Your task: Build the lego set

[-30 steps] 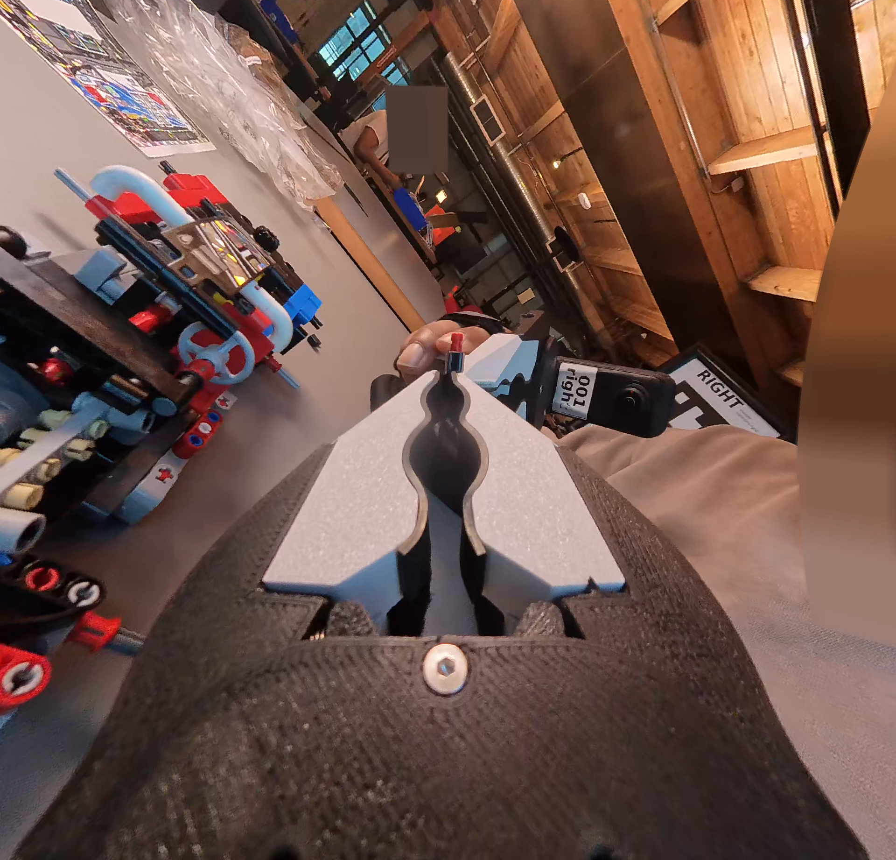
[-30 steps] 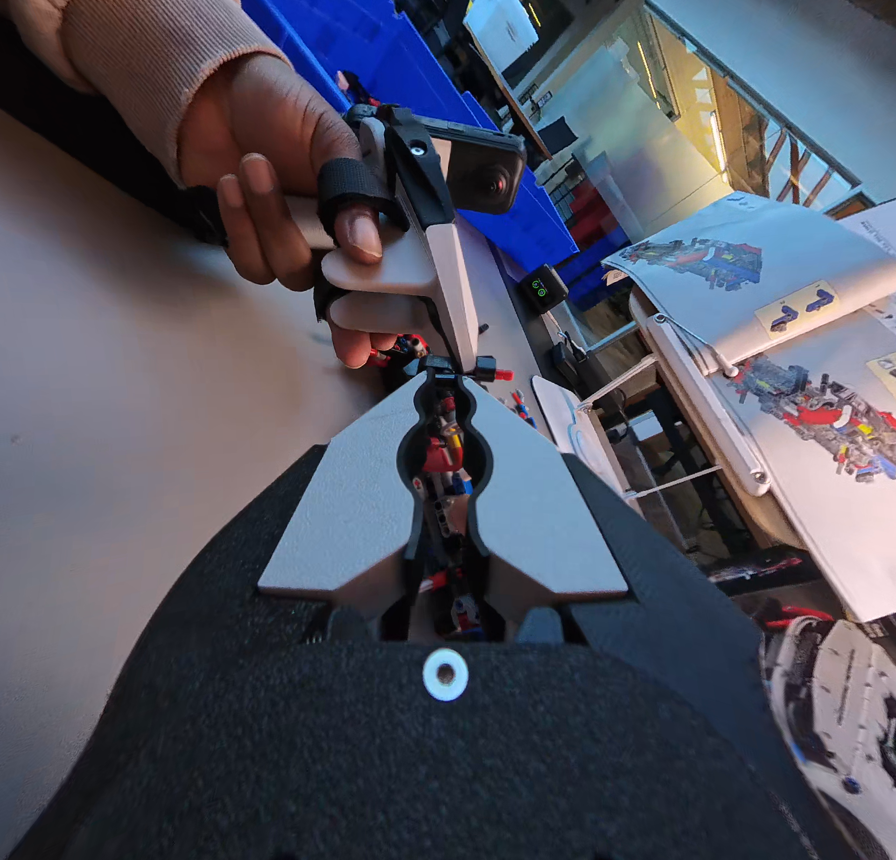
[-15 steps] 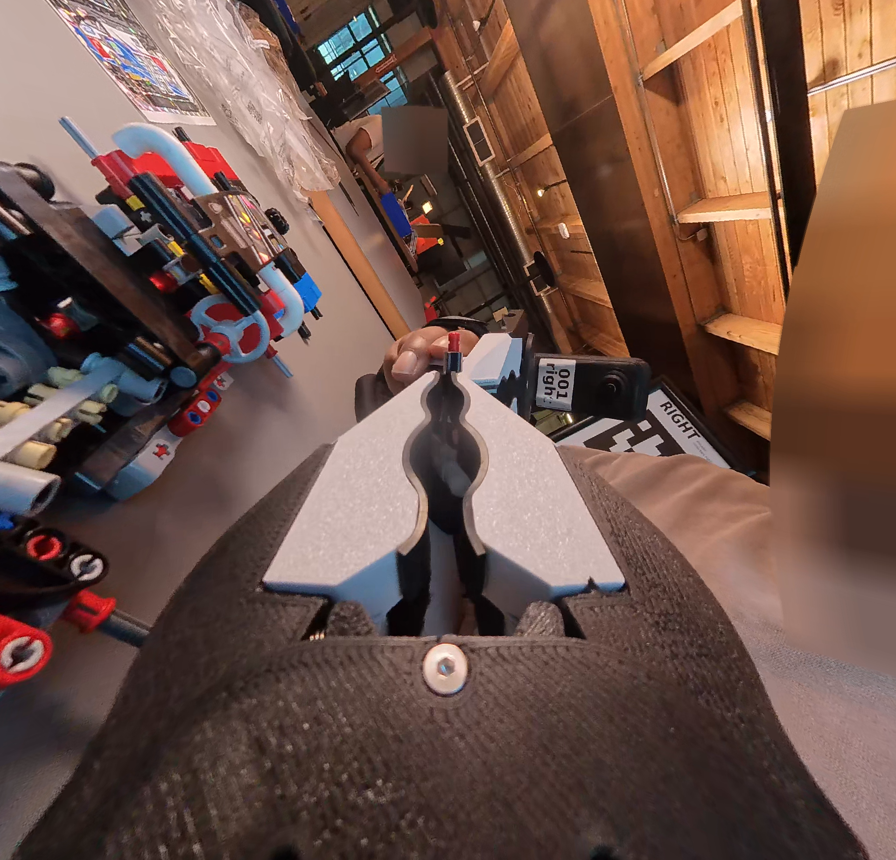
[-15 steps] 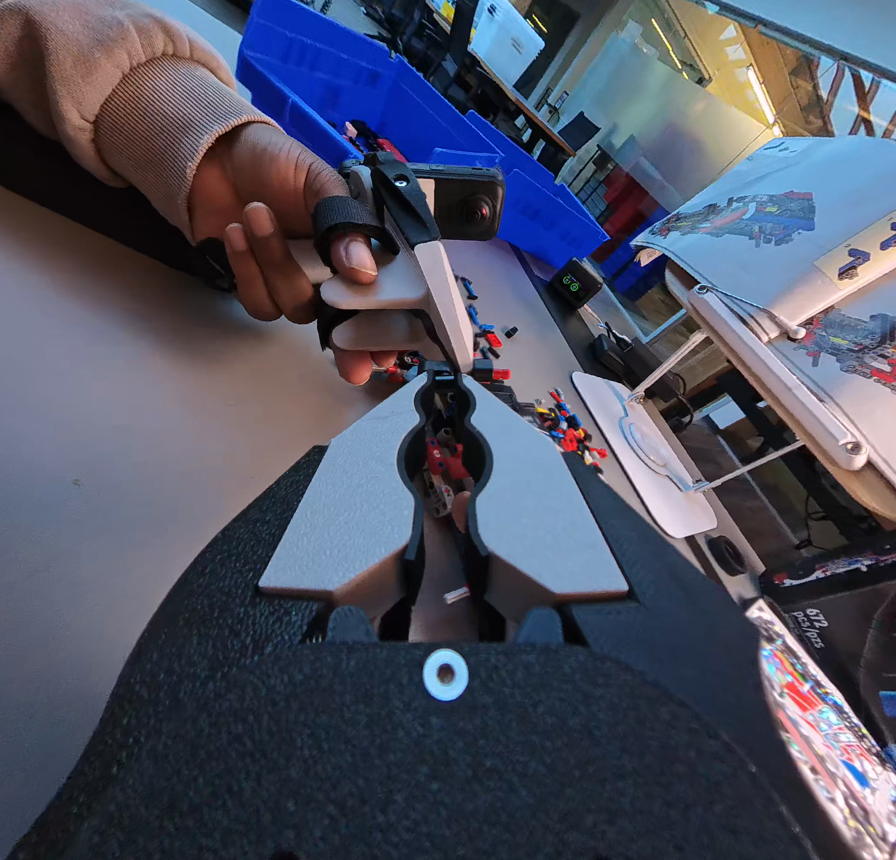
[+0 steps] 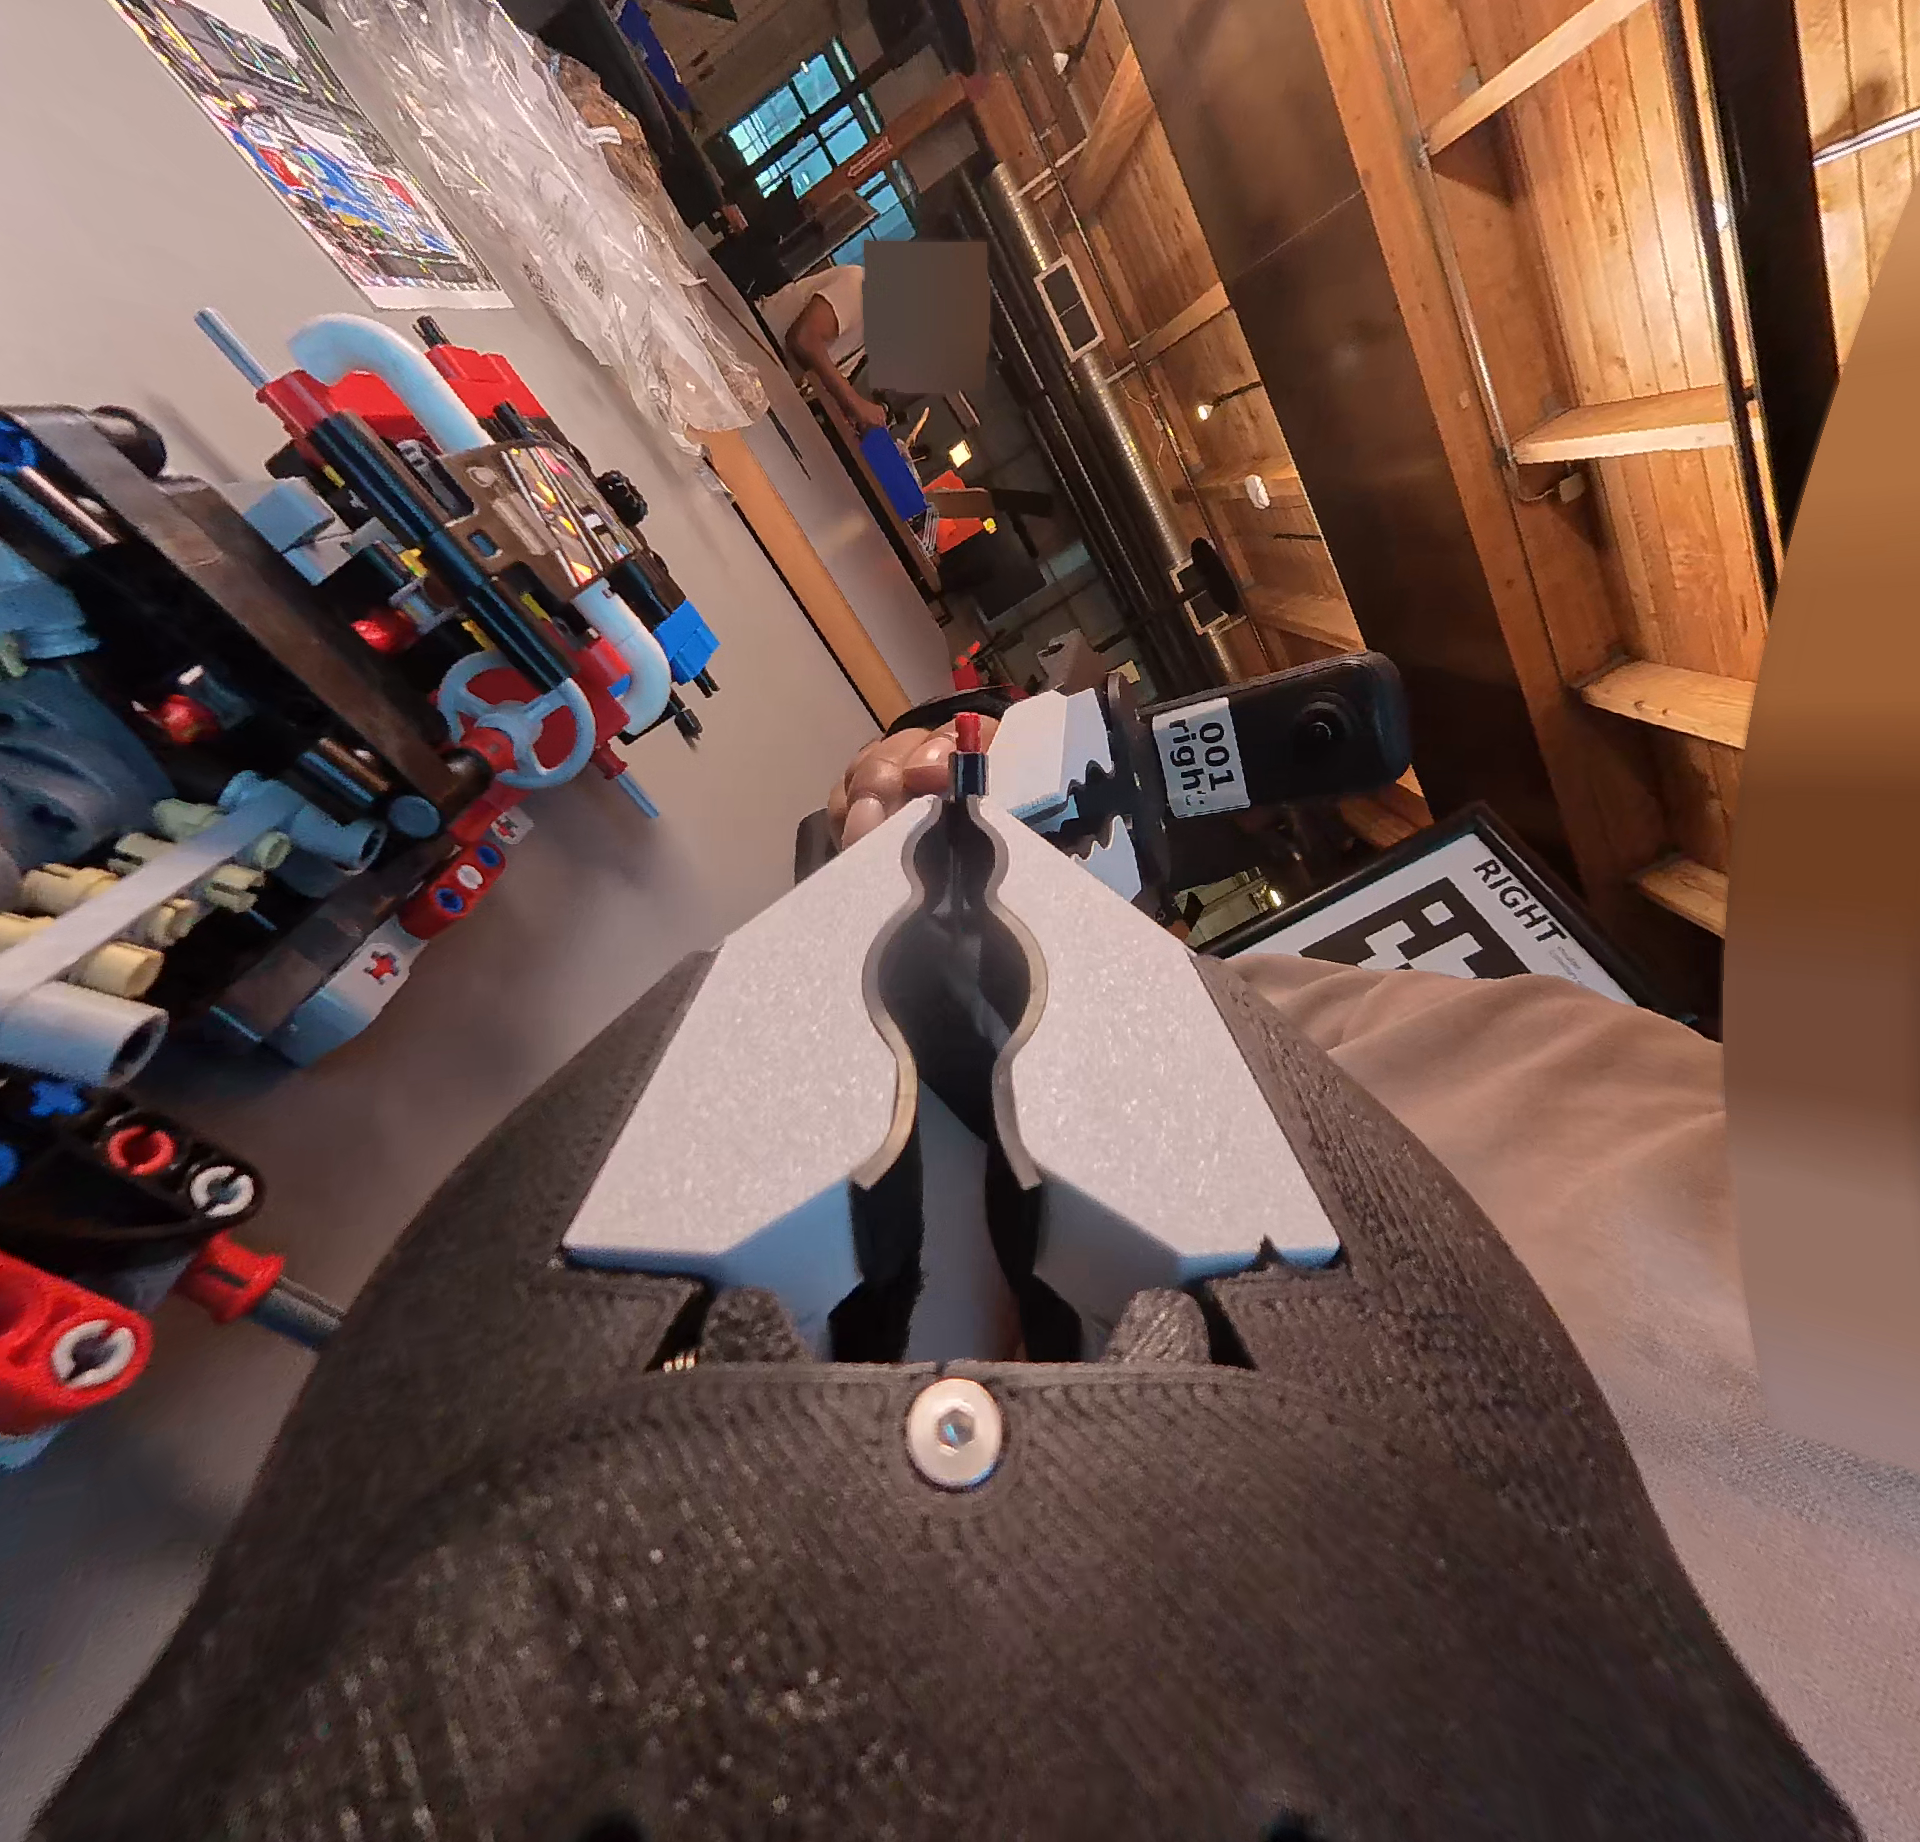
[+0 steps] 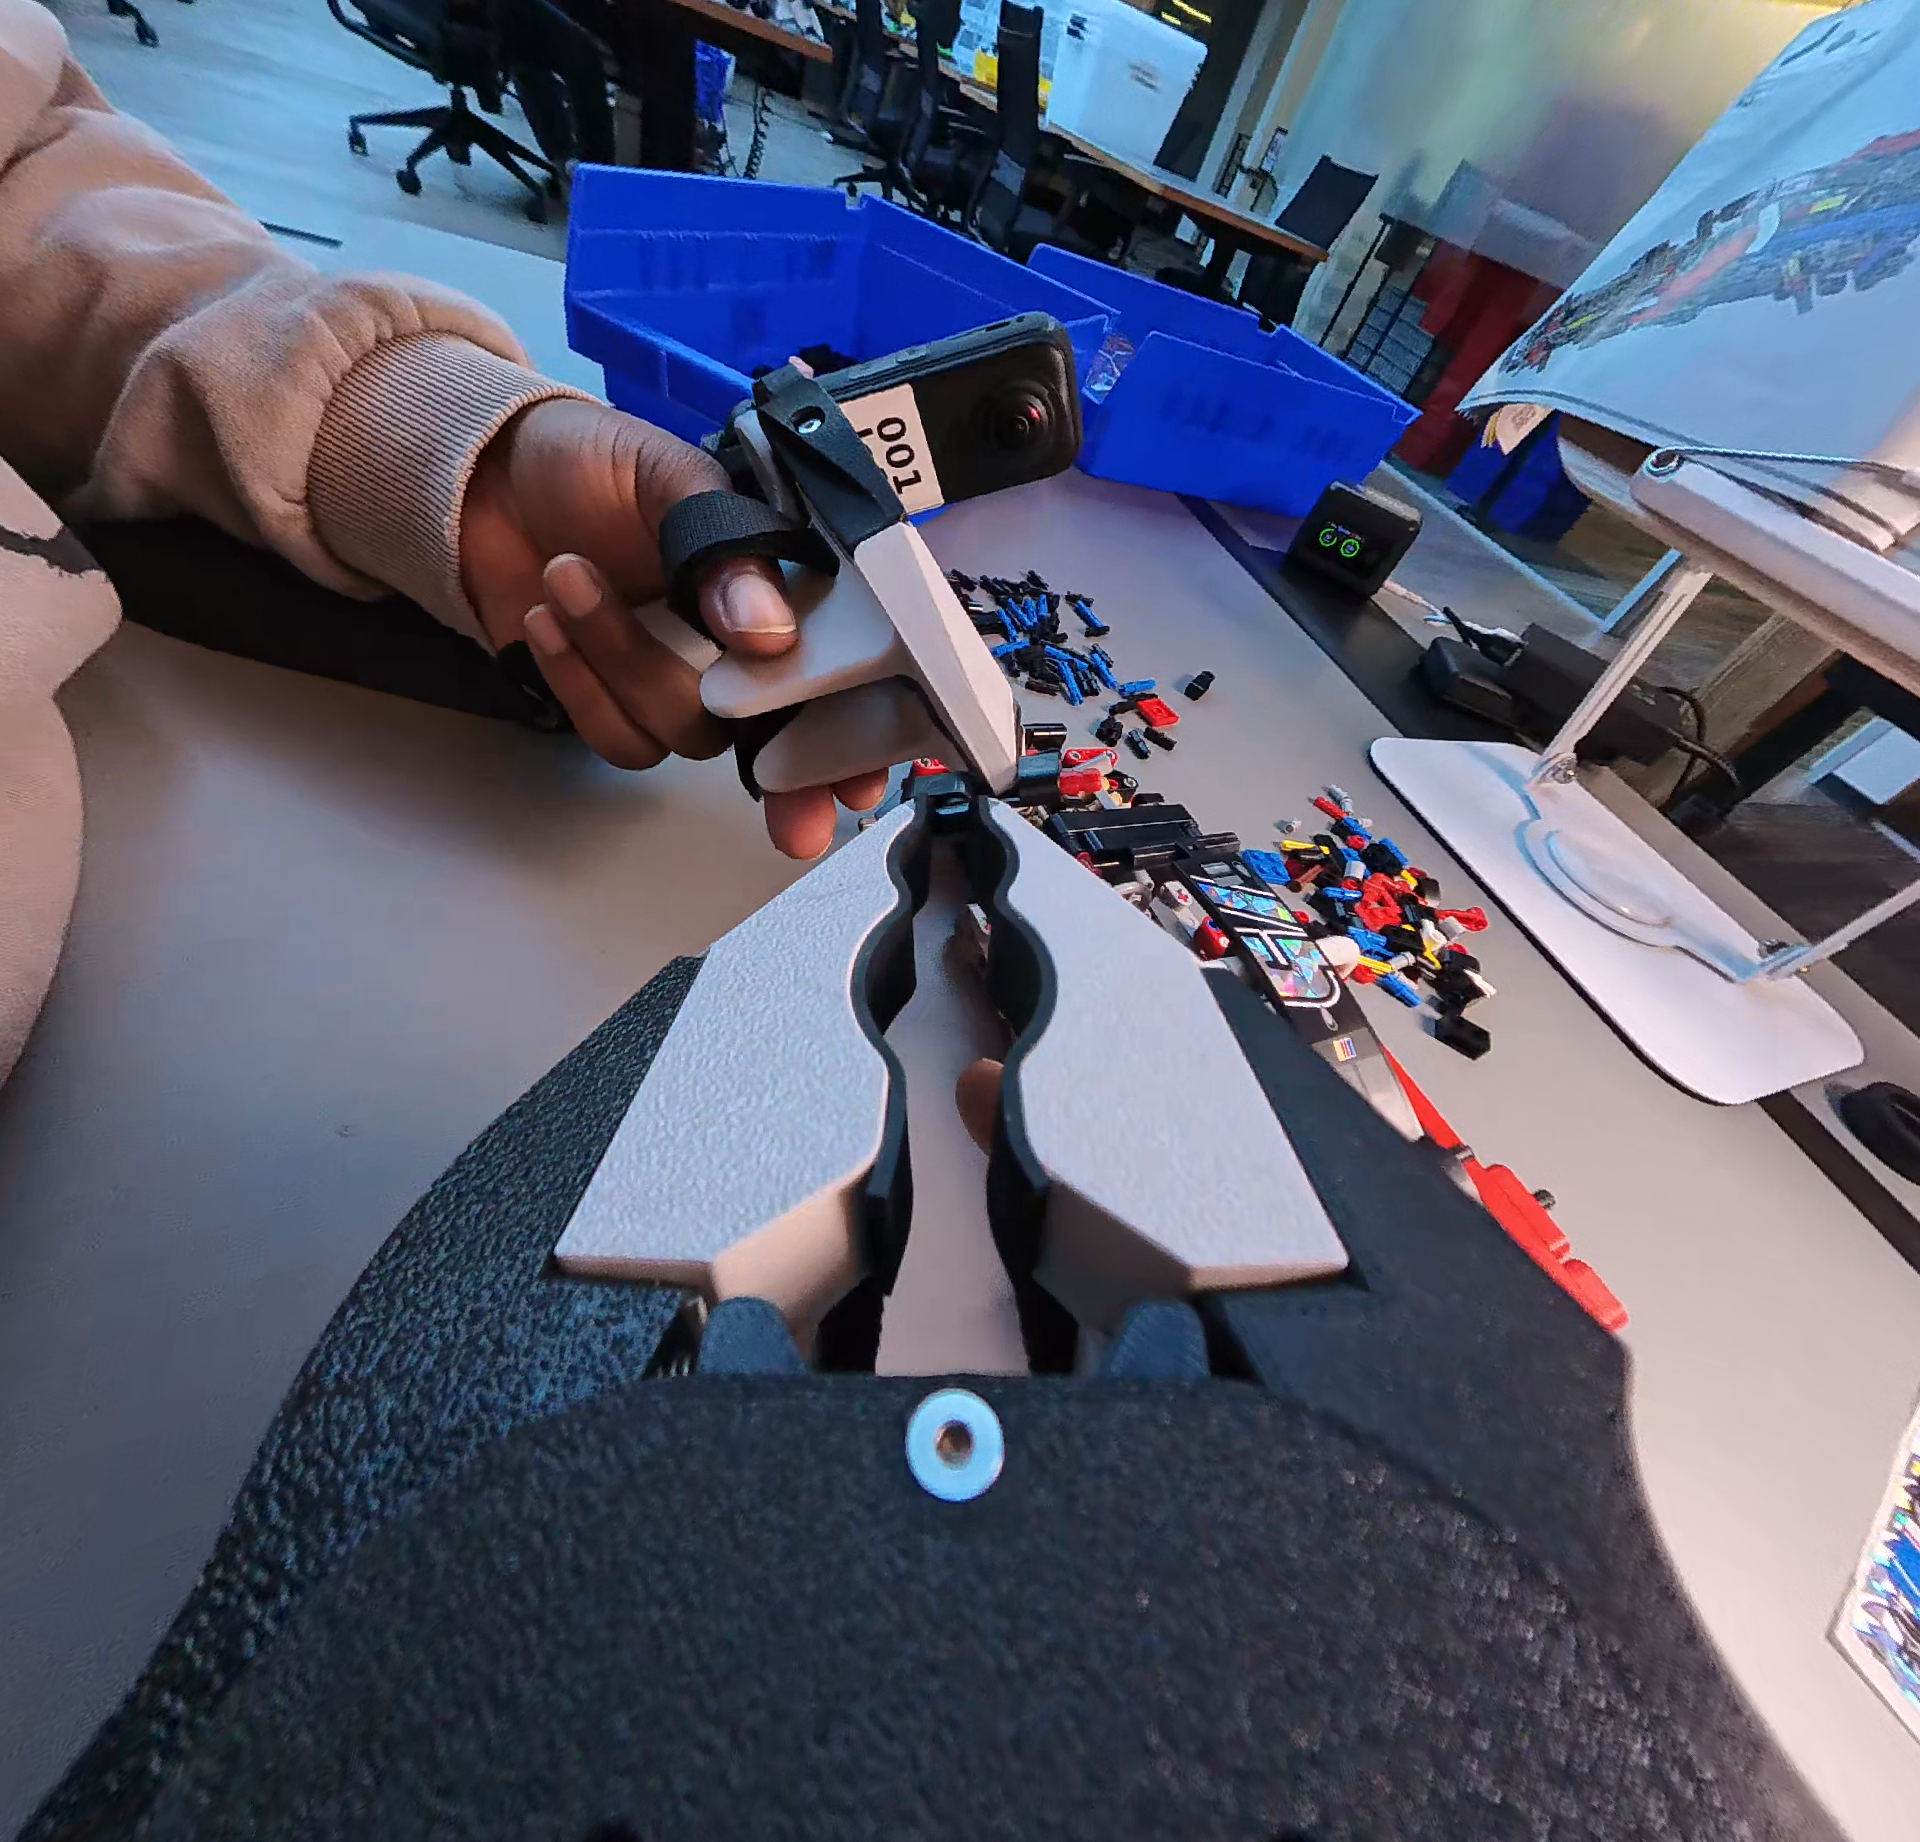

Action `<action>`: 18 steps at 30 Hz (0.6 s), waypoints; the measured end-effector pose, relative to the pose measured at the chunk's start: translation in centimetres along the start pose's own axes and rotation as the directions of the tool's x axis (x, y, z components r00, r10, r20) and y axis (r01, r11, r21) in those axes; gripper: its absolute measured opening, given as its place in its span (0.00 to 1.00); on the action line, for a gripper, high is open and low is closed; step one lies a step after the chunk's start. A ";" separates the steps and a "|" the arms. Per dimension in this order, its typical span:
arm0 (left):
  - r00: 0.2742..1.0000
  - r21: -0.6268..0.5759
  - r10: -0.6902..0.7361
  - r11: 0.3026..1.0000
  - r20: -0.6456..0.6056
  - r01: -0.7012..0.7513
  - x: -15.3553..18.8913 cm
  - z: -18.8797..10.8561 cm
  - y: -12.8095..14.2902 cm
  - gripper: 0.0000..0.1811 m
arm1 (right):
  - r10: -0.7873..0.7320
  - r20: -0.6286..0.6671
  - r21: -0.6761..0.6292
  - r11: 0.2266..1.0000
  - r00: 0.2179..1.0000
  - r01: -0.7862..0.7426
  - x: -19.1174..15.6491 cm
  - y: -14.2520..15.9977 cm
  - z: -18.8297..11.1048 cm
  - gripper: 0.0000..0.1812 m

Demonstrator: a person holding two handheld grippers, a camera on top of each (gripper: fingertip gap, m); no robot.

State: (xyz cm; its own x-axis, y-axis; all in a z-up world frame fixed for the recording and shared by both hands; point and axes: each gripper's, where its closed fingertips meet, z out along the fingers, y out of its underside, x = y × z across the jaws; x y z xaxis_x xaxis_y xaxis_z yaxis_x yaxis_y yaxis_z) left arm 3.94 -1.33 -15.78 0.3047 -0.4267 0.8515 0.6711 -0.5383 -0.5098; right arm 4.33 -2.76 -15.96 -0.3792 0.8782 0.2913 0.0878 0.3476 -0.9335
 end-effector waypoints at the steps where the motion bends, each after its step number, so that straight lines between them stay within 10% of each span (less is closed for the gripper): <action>1: 1.000 0.001 0.001 1.000 0.003 -0.001 0.0 0.0 0.0 0.00 | -0.002 -0.002 -0.001 1.000 1.000 0.002 0.0 0.0 0.0 0.03; 11: 0.999 0.022 0.013 1.000 0.032 -0.013 -0.5 -0.3 -0.3 0.00 | -0.027 -0.008 0.005 1.000 1.000 0.027 0.3 0.0 -0.3 0.07; 18: 0.994 0.028 0.057 0.998 0.098 -0.061 -1.5 -1.2 -0.8 0.00 | 0.101 -0.226 -0.235 0.960 0.969 -0.155 8.6 3.8 -9.8 0.06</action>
State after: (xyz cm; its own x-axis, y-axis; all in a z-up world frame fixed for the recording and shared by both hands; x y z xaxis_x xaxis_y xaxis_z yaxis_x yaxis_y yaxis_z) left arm 2.18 -1.10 -16.84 0.4076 -0.3835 0.8287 0.6704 -0.4906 -0.5567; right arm 10.41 9.30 -15.02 -0.1501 0.9603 0.2351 0.3594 0.2746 -0.8919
